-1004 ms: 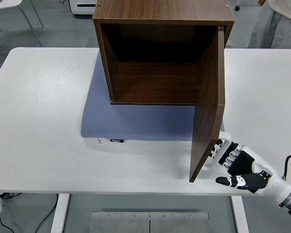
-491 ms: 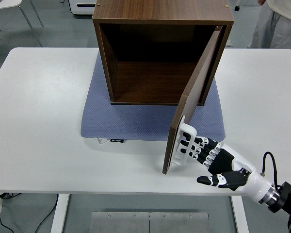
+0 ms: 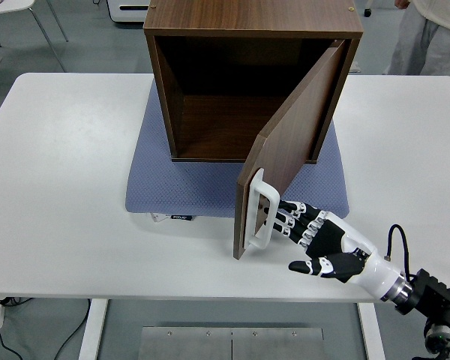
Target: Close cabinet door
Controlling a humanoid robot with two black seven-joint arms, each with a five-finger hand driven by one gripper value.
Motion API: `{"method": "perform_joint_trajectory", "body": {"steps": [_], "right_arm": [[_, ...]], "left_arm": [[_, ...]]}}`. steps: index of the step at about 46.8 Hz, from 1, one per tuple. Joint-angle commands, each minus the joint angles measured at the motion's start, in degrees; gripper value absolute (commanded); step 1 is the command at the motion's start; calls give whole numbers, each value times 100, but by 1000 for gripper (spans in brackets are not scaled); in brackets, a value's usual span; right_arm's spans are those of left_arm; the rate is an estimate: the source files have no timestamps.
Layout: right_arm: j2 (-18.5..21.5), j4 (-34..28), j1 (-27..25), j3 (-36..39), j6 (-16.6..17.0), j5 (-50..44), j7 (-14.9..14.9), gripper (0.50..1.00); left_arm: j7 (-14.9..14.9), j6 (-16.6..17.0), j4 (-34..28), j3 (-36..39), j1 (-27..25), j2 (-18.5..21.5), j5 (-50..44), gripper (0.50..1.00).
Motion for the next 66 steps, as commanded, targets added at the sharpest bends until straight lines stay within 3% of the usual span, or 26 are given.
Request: {"method": "perform_joint_trajectory", "body": {"steps": [1, 12, 25, 42, 66], "right_arm": [[39, -41, 115, -36, 0, 1, 1, 1000], [189, -164, 335, -106, 0, 1, -8, 1000], [408, -260, 493, -229, 0, -8, -315, 1000], [830, -787, 836, -194, 0, -17, -316, 1000], [1349, -981, 1029, -168, 0, -8, -307, 1000]], "left_arm": [[0, -1, 0, 0, 1, 0, 3, 1000], [0, -1, 0, 0, 1, 0, 3, 1000], [0, -1, 0, 0, 1, 0, -6, 1000], [0, -1, 0, 0, 1, 0, 3, 1000], [0, -1, 0, 0, 1, 0, 3, 1000]]}}
